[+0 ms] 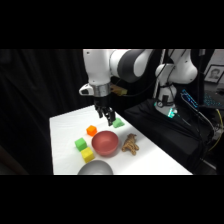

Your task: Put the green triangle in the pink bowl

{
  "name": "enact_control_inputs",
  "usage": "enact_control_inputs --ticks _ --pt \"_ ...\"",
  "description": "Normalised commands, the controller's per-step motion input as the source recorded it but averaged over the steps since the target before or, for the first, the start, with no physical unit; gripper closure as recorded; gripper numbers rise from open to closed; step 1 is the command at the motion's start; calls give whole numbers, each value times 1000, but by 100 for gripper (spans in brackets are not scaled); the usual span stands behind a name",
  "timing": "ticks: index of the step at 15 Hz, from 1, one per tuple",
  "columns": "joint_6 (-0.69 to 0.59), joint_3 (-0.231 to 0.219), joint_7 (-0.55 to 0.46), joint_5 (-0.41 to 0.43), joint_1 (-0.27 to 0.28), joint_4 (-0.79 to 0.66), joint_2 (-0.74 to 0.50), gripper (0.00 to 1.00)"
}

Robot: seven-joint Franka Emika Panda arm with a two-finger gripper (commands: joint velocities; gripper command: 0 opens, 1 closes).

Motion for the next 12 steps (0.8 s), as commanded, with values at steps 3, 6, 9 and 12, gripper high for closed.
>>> enact_control_inputs --ticks 3,6,9,12 --pt "11 17 -26 35 -38 -45 -66 0" --pt "12 -9 -34 24 -59 -134 -185 0" --pt "41 -36 -32 -21 -74 -242 -272 0" --pt "70 -51 -51 -32 -88 -319 -326 0"
